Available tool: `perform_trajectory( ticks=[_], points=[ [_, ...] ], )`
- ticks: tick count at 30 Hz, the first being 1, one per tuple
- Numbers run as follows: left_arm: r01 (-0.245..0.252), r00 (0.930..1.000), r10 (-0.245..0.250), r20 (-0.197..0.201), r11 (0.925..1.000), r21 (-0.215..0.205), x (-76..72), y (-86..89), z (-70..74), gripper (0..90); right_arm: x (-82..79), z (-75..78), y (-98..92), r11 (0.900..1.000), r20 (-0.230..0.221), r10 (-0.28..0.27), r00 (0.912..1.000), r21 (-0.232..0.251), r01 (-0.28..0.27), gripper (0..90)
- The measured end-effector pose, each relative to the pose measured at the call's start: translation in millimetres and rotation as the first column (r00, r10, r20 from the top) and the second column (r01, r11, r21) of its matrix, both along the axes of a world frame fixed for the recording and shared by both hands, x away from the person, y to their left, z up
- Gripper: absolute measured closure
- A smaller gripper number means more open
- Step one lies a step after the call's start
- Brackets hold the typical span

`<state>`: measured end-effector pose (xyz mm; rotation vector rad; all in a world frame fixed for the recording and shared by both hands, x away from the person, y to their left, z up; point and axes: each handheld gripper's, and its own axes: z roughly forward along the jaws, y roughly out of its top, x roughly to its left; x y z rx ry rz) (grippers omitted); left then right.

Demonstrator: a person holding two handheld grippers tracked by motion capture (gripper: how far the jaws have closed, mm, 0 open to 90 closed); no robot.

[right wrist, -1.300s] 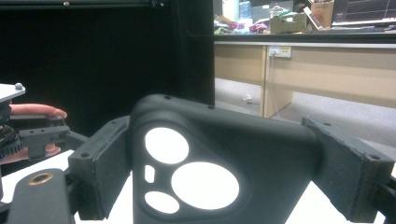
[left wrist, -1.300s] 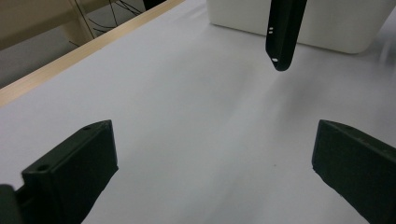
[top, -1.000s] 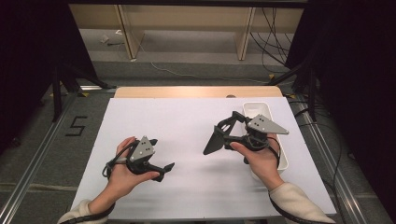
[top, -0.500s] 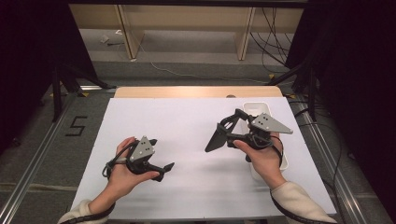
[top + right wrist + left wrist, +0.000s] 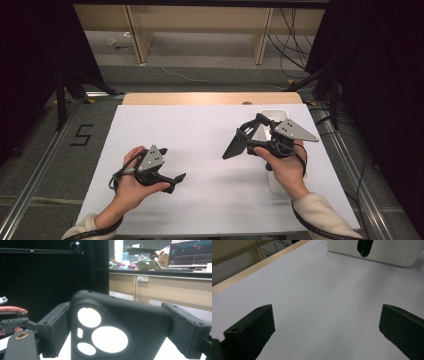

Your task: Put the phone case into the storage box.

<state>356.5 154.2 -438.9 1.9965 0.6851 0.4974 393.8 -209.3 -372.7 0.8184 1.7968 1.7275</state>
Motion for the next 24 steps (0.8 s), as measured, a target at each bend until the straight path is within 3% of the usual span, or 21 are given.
perform_trajectory(
  ticks=[24],
  points=[
    [-0.006,1.0000,0.006,0.004,0.9999,-0.011,0.2,0.8,1.0,0.0,2.9,11.1,-16.0,0.998,0.021,-0.049,0.9986,0.027,0.048,14.4]
  ],
)
